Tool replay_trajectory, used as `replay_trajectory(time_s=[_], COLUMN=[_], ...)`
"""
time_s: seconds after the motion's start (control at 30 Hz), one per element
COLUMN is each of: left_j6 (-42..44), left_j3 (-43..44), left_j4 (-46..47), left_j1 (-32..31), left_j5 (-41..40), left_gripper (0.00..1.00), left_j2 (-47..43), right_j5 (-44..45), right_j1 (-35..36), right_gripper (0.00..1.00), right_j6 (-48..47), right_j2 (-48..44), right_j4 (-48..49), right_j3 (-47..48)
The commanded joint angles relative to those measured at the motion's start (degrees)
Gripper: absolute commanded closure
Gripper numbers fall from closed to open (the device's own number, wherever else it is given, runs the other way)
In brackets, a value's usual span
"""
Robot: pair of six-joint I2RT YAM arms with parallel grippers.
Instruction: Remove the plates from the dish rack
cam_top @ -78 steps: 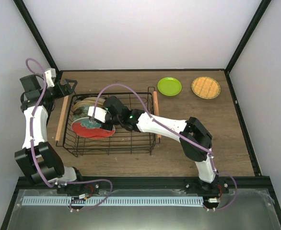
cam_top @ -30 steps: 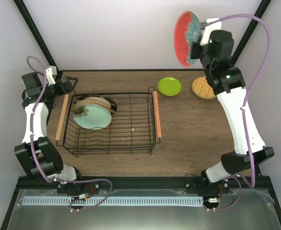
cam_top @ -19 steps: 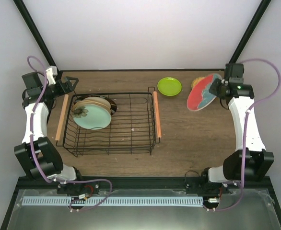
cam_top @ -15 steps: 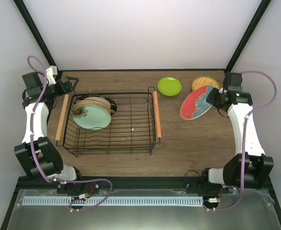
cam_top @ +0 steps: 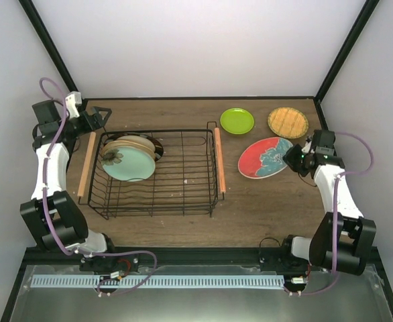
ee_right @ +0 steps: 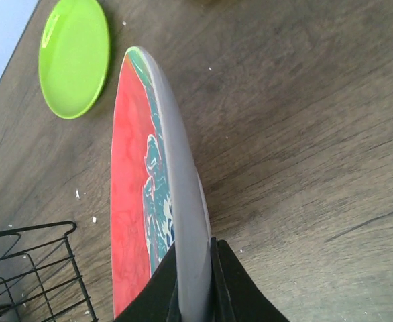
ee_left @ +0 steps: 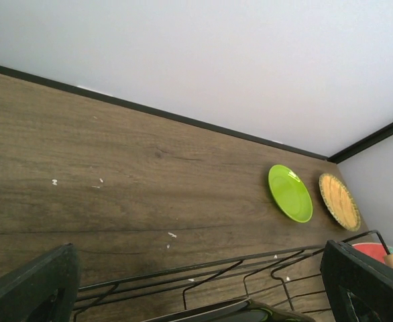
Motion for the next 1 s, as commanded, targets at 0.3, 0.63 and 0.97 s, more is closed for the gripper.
replay_trajectory(time_s=[0.3, 0.63, 0.97], left_j6=[-2.3, -1.71, -2.16], left_j3=[-0.76, -1.35, -2.19], left_j4=[3.82, 3.67, 4.14], left_j1=[-0.36, -0.37, -0.36], left_j5=[2.43, 2.26, 1.93], left_gripper=[0.0, 0.0, 0.0], left_j2=[-0.72, -1.1, -0.84], right_j5=[-6.08, -6.85, -3.55], right_j1=[-1.16, -1.26, -1.25], right_gripper=[0.97, 0.88, 0.81], right_j6=[4.82, 5.27, 6.76], right_j2=[6.53, 8.25, -0.26], right_j4=[19.92, 17.83, 12.49], right_j3=[-3.89, -6.4, -14.85])
